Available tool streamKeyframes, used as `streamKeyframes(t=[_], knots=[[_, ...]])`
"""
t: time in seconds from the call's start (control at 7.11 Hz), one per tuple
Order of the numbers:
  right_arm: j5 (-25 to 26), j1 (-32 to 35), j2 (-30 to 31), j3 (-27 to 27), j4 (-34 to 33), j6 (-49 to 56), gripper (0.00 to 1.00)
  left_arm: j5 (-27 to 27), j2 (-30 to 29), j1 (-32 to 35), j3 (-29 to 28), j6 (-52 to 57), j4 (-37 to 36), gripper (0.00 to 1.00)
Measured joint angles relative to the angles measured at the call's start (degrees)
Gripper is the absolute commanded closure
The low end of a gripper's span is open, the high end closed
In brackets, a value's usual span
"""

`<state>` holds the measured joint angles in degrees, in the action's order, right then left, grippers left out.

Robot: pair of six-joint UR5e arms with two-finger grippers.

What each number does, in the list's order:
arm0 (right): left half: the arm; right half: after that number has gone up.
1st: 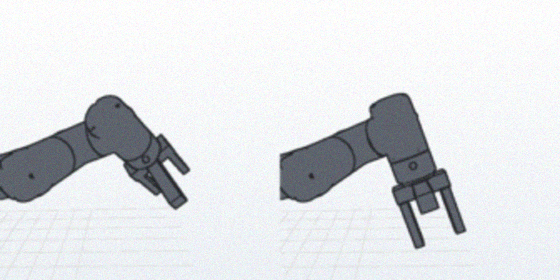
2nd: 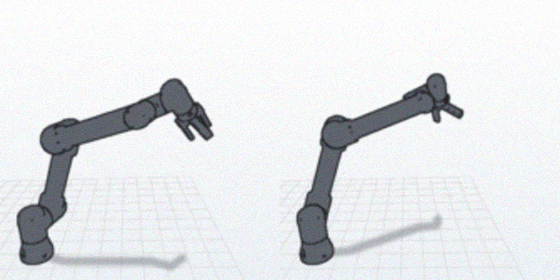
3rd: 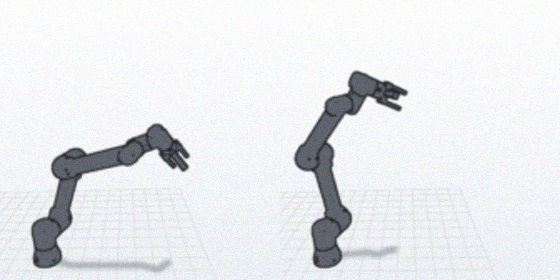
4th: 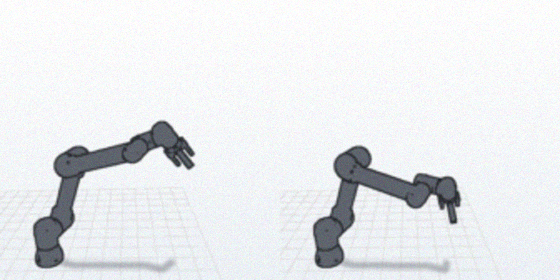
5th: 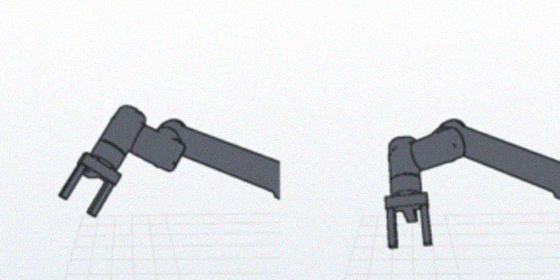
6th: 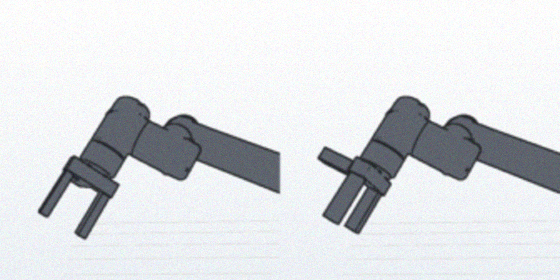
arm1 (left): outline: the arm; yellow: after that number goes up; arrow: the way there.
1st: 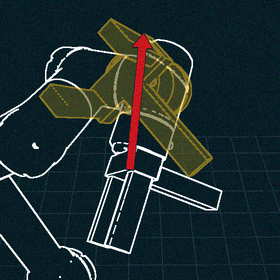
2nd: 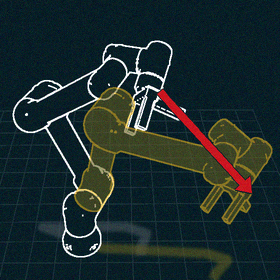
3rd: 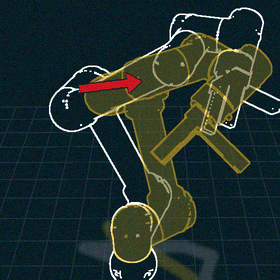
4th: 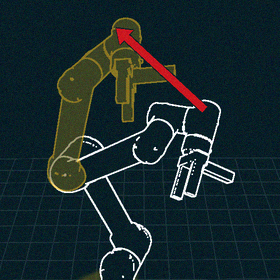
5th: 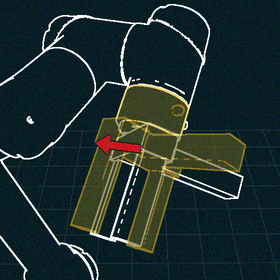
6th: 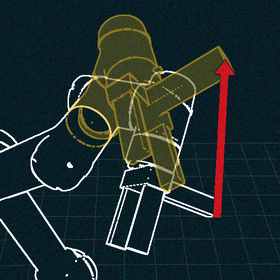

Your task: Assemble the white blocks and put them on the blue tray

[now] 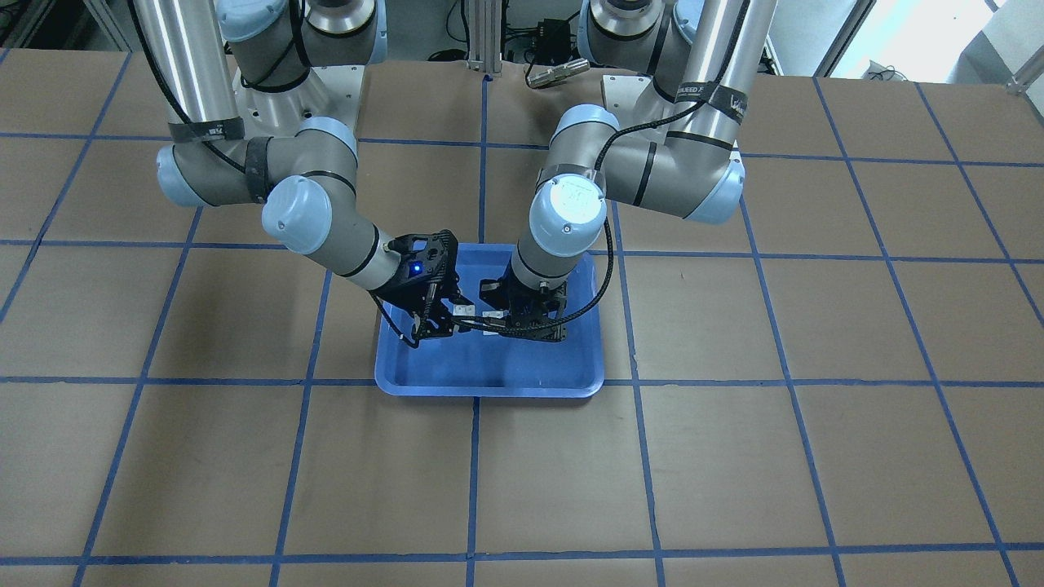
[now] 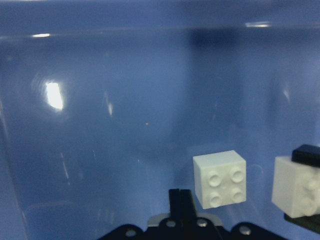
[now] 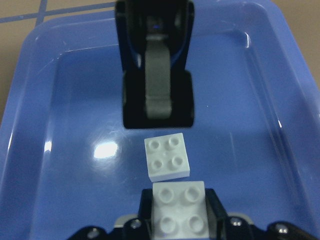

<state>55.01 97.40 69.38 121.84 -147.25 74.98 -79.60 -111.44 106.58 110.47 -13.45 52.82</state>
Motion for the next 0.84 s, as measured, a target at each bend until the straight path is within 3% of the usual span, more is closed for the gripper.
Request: streamKeyframes(t=[0.84], knots=[[-0.5, 0.3, -1.3, -0.2, -1.3, -0.1, 0.85, 0.7, 0.0, 0.0, 0.0, 0.0, -0.2, 0.91]])
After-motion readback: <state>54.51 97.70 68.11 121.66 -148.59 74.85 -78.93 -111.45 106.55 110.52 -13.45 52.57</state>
